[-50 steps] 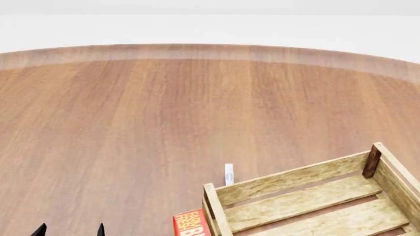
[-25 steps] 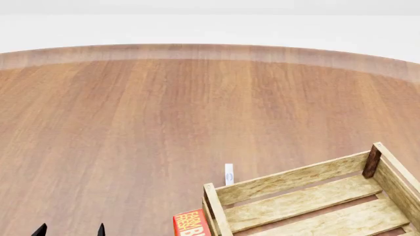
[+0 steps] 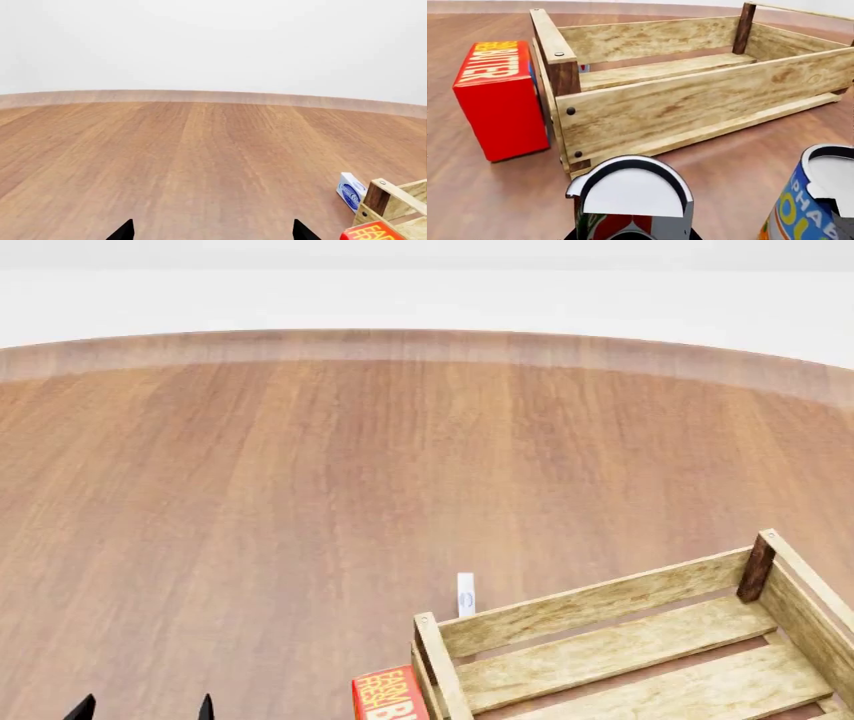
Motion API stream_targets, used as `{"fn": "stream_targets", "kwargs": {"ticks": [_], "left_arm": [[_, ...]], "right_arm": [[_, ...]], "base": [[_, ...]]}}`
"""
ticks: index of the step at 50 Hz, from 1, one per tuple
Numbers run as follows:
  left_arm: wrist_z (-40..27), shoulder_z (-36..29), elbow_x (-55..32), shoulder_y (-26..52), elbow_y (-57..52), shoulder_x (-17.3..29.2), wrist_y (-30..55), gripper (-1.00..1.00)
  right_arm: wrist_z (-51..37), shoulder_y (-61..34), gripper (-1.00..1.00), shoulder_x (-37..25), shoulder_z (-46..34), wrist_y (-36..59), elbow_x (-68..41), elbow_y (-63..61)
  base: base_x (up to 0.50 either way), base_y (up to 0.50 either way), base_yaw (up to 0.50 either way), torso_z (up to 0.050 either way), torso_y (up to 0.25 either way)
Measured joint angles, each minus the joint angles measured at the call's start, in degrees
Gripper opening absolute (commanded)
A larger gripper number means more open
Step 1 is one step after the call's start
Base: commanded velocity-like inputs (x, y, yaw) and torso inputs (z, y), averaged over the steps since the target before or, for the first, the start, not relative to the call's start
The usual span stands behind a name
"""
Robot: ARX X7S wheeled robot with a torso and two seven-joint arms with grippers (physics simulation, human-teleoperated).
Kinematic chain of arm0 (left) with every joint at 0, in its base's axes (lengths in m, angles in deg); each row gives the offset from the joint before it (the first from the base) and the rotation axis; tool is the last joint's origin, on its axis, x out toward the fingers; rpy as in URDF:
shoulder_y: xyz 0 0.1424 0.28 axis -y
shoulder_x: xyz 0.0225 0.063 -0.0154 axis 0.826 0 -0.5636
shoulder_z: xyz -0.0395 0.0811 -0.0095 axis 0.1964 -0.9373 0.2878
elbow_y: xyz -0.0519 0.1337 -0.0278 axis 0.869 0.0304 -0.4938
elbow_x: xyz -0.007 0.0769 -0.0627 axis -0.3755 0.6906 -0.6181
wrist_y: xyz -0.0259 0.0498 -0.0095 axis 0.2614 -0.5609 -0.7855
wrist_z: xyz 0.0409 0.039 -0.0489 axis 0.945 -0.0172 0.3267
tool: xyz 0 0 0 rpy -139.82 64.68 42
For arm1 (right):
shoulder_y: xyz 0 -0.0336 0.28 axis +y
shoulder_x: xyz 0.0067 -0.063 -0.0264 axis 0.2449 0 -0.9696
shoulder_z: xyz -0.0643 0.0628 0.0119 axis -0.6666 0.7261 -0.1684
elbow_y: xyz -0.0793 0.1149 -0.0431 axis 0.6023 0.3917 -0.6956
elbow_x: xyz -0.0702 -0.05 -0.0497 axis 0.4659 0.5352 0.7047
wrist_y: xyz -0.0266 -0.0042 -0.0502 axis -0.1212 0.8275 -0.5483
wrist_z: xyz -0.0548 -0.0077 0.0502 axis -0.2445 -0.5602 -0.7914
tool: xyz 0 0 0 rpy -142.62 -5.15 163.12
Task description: Pick up the tomato sauce, and put it in the wooden tray.
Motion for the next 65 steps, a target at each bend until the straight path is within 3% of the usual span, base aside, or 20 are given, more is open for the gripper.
{"fn": "stream_targets", "kwargs": {"ticks": [23,42,65], "left_arm": [[-0.27,-0.43,-0.38,0.2,0.46,0.34,-0.37,1.0],[-0.63,-0.85,-0.66,0.25,0.47,0.63,-0.36,1.0],[-1.06,-1.34,-1.01,0.44,0.4,0.93,-0.24,1.0]], "right_arm": [[-5.26,6.88,-1.0,-2.63,-0.15,-3.09,7.05,-12.68],[-8.87,12.93,-1.0,-5.42,1.44,-2.9,14.3,-30.81],[-8.06,7.58,-1.0,-6.68,4.93,9.81,10.19,-43.61]], "base": [[0.0,0.0,0.0,0.0,0.0],[0.0,0.0,0.0,0.0,0.0],[0.0,0.0,0.0,0.0,0.0]]}}
